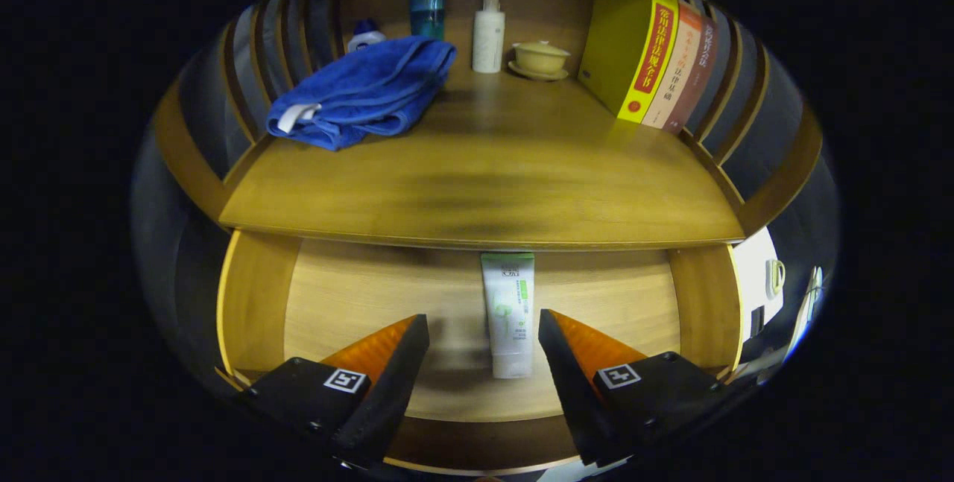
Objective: Pull open the drawer, take out the items inside it, and place them on the countertop above the cabinet.
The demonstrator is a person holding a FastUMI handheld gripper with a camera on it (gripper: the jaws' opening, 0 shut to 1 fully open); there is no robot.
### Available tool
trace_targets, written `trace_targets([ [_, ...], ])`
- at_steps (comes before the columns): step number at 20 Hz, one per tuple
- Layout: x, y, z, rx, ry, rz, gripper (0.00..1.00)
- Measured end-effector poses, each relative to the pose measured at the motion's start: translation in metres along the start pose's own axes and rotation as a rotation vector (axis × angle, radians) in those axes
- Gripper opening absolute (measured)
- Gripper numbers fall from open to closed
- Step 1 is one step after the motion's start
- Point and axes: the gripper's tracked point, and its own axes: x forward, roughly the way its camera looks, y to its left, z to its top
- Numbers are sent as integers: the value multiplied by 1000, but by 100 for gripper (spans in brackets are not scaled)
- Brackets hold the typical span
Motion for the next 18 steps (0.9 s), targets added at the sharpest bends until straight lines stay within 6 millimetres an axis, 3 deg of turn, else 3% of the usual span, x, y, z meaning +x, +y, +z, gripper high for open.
trace_targets([
  [7,30,-10,-22,-1,120,15,97],
  [18,50,-27,-47,20,219,0,75],
])
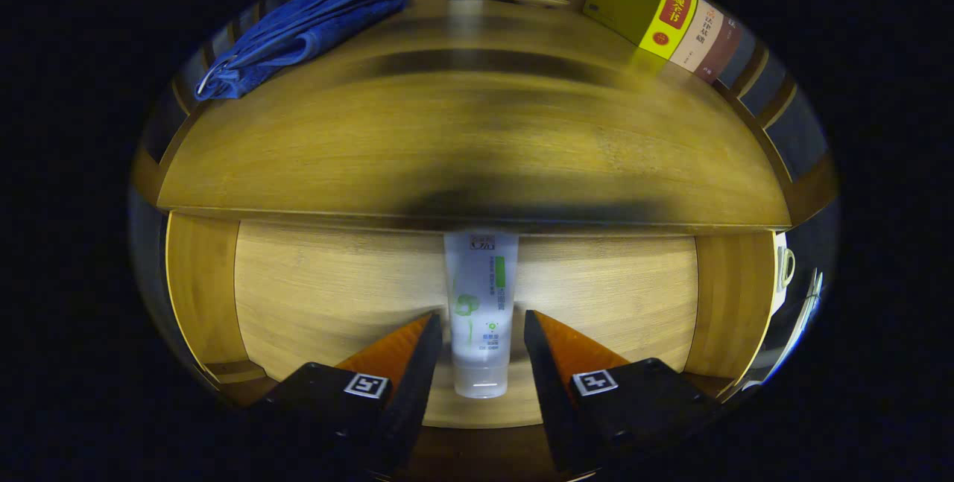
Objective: Pull open the drawer, take out the items inside it, and place them on the countertop above the cabinet.
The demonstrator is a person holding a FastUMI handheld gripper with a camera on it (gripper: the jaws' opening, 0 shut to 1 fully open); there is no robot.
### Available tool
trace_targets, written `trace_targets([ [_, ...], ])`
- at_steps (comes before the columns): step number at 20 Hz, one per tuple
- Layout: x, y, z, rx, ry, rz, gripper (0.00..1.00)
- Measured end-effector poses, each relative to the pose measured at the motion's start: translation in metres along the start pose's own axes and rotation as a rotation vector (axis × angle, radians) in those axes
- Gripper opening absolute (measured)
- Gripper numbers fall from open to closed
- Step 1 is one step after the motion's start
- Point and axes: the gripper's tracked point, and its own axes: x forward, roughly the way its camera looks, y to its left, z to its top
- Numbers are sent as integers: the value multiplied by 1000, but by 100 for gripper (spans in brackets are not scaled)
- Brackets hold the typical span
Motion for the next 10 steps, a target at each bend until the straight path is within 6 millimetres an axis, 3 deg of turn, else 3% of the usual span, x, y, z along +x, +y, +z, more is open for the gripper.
trace_targets([
  [1,-1,2,-2,11,11,7,71],
  [2,-2,3,3,13,7,8,61],
  [7,-21,5,8,46,11,-8,41],
  [10,-45,16,20,72,-6,18,41],
])
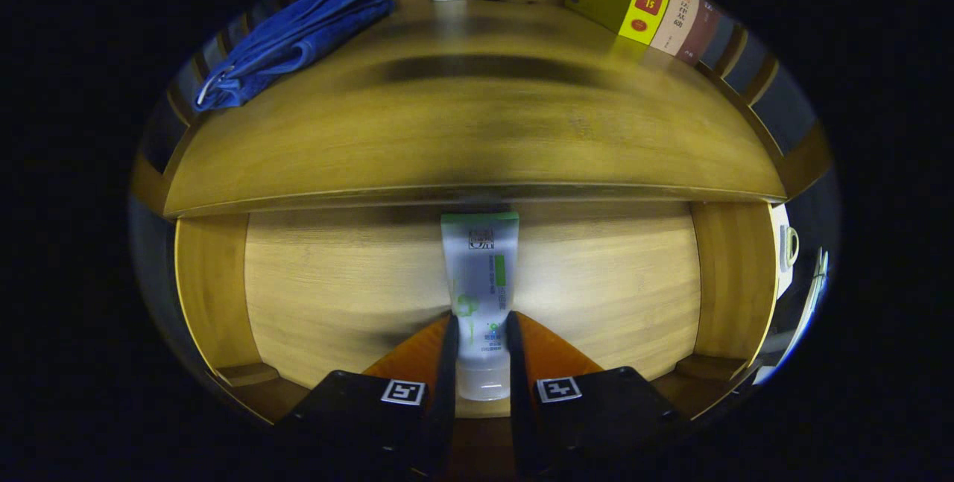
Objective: Pull open the drawer, take out the items inside it, and place them on the countertop above the cabinet.
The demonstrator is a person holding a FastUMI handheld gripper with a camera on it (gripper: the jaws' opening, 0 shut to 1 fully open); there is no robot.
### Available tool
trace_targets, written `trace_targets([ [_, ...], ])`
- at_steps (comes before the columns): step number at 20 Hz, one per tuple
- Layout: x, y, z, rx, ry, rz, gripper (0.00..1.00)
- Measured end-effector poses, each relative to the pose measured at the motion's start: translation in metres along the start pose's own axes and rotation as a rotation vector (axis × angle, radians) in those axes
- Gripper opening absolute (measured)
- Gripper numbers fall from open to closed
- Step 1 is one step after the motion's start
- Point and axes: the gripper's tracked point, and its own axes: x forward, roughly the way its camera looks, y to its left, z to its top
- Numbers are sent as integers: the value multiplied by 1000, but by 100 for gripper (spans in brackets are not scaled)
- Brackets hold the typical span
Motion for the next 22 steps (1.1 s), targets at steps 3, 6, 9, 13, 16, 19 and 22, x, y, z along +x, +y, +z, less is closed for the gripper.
trace_targets([
  [3,-31,11,11,-17,-16,8,40],
  [6,-45,14,-1,-19,-30,25,41],
  [9,-62,16,-5,-25,-50,33,41],
  [13,-87,17,-3,-26,-79,40,40],
  [16,-106,16,7,-29,-107,38,40],
  [19,-128,17,20,-40,-134,43,40],
  [22,-141,18,37,-51,-157,41,40],
])
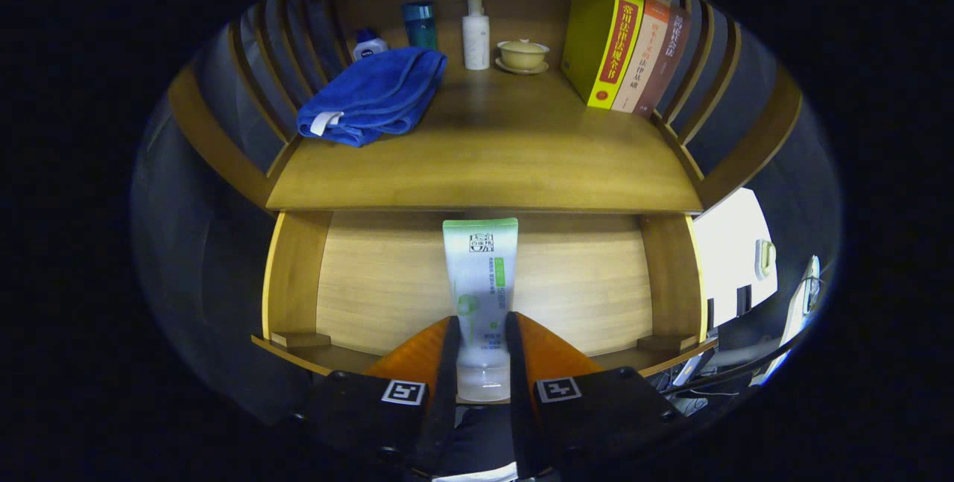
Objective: Pull open the drawer, take out the items inside it, and place them on the countertop above the cabinet.
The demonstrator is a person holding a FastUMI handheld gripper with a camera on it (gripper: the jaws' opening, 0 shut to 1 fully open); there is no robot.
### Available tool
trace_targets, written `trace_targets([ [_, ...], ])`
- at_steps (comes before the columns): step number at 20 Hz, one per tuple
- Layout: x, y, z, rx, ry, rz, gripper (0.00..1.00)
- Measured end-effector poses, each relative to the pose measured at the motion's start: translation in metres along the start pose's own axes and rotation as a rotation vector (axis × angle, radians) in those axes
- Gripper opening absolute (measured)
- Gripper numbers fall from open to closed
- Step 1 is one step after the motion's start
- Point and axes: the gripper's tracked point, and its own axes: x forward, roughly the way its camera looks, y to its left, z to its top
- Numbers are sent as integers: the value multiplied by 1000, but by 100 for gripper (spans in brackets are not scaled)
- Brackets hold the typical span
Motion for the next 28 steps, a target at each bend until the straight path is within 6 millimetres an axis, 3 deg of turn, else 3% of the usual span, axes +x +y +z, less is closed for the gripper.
trace_targets([
  [5,-9,3,31,0,-25,3,40],
  [12,6,-6,71,17,-27,-25,41],
  [20,54,-32,114,29,1,-81,41],
  [25,83,-34,146,-7,-10,-112,40],
  [28,98,-24,161,-3,-25,-102,40],
])
